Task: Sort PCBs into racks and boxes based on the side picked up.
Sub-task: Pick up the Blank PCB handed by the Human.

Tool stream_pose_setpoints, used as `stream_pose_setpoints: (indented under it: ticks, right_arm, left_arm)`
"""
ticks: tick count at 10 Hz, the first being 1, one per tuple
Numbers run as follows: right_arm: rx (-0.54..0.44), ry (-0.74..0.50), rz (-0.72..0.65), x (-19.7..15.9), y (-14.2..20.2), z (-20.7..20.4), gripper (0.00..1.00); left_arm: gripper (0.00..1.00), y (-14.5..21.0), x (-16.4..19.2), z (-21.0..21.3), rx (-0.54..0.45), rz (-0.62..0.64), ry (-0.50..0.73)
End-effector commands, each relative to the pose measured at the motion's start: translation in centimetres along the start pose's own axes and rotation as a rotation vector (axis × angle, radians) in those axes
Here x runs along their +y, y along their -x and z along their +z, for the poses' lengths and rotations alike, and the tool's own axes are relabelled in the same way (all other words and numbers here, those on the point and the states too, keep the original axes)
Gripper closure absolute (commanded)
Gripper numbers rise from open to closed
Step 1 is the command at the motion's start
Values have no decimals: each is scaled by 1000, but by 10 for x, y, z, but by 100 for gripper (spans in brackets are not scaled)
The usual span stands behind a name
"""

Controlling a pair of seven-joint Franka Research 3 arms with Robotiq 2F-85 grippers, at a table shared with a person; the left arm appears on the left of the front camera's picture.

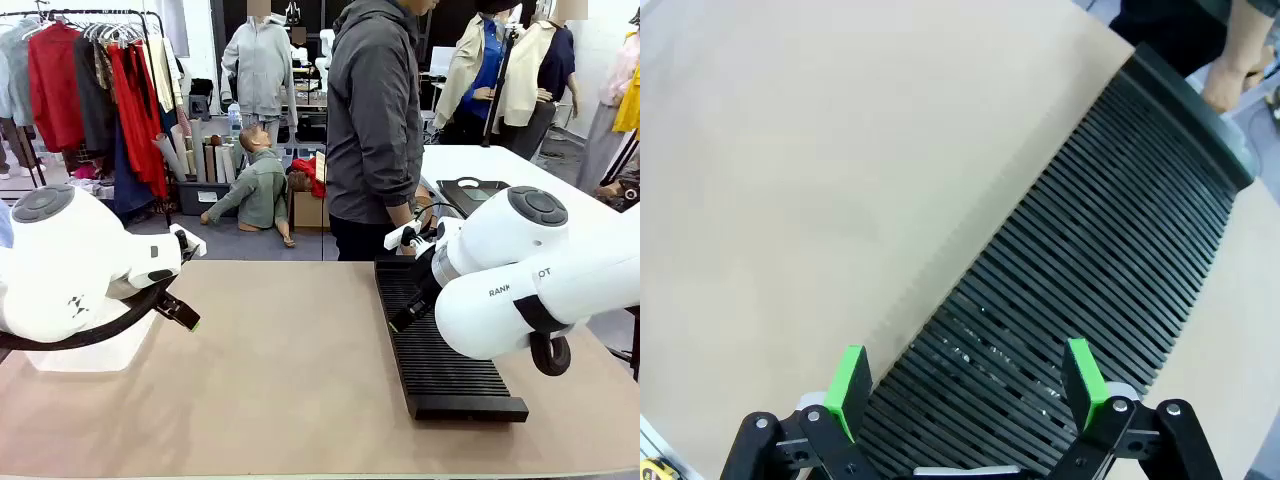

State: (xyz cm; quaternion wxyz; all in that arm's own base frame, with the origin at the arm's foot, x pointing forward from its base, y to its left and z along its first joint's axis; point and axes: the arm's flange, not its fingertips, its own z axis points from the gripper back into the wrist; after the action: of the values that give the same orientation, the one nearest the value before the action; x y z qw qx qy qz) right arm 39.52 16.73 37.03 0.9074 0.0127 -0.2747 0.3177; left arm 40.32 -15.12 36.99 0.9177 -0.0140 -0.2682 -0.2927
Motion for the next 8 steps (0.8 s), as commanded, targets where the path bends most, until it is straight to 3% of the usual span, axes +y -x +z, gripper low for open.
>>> stream_pose_setpoints:
  ticks: [1,8]
  right_arm:
    - [0,0,0,0,0,0,0]
    - [0,0,0,0,0,0,0]
  left_arm:
    - [0,0,0,0,0,0,0]
    - [0,0,0,0,0,0,0]
